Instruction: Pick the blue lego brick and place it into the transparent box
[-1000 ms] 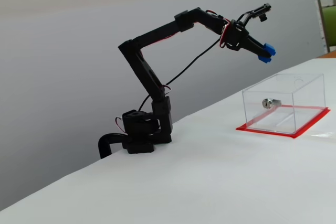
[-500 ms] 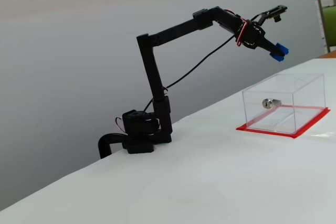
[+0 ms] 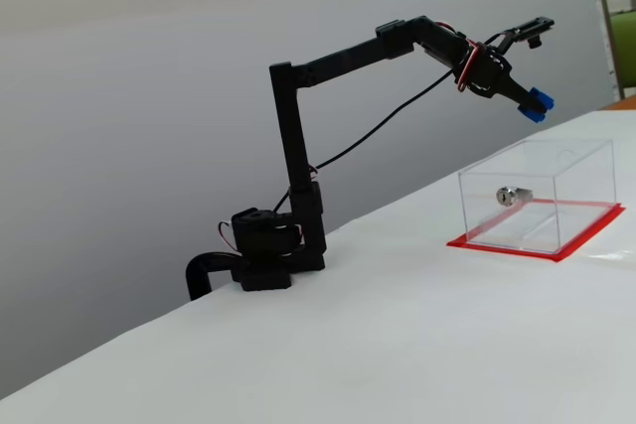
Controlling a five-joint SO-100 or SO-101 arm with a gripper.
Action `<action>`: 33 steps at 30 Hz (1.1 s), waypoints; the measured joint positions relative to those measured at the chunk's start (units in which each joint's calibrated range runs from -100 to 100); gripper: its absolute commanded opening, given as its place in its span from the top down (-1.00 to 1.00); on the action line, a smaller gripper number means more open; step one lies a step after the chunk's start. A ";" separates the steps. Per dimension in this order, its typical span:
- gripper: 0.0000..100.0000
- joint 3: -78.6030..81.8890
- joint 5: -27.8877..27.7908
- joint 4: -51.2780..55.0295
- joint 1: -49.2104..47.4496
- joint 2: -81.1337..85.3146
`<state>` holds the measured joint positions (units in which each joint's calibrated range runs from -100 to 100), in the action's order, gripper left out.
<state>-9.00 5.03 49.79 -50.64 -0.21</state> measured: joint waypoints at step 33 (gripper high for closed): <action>0.58 0.00 0.00 0.00 -0.53 0.08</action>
<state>-9.00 5.03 49.79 -51.18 -0.13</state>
